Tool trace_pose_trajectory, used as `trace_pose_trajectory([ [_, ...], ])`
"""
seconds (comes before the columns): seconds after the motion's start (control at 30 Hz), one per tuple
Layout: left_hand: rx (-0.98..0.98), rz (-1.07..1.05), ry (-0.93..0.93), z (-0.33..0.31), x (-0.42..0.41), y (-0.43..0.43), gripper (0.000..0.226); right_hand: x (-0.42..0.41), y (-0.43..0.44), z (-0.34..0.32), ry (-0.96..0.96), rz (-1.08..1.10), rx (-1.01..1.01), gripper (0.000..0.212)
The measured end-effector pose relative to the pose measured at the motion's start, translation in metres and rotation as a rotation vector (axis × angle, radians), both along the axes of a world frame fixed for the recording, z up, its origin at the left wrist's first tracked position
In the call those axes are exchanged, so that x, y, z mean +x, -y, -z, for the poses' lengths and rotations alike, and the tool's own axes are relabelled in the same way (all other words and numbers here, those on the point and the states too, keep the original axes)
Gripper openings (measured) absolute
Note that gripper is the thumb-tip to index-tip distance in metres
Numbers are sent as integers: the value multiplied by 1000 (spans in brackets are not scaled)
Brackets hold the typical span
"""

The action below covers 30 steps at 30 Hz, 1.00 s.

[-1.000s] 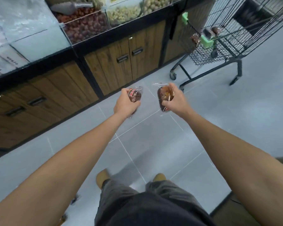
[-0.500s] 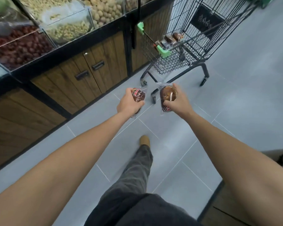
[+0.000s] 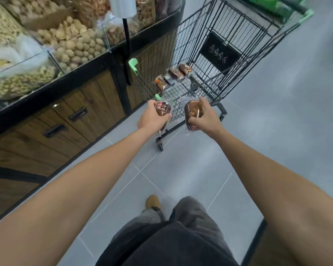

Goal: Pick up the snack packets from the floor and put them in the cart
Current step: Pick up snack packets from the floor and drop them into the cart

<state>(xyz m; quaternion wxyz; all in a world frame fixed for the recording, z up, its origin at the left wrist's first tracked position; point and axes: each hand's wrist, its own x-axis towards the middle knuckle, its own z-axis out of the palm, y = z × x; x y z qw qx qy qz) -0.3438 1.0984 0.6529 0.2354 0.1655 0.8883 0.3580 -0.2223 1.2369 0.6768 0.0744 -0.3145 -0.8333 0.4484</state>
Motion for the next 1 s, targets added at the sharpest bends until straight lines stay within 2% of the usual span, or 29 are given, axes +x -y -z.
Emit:
trace_pose_trajectory([
  [0.17, 7, -26, 13, 2, -52, -64, 62, -59, -73, 5, -32, -28, 7, 40],
  [0.33, -1, -109, 21, 14, -115, -137, 62, -138, -161, 24, -23, -106, 33, 52],
  [0.43, -46, -187, 60, 20, -154, -187, 59, -188, -218, 43, 12, -151, -12, 57],
  [0.57, -98, -296, 99, 28, -194, -251, 58, -249, -286, 62, 95, -227, -97, 74],
  [0.6, -110, -325, 112, 30, -204, -266, 57, -263, -301, 66, 116, -250, -104, 75],
  [0.7, -149, -408, 172, 35, -230, -307, 55, -304, -344, 78, 189, -354, -26, 57],
  [1.0, -172, -685, 282, 108, -286, -399, 57, -390, -422, 142, 327, -425, 25, 57],
])
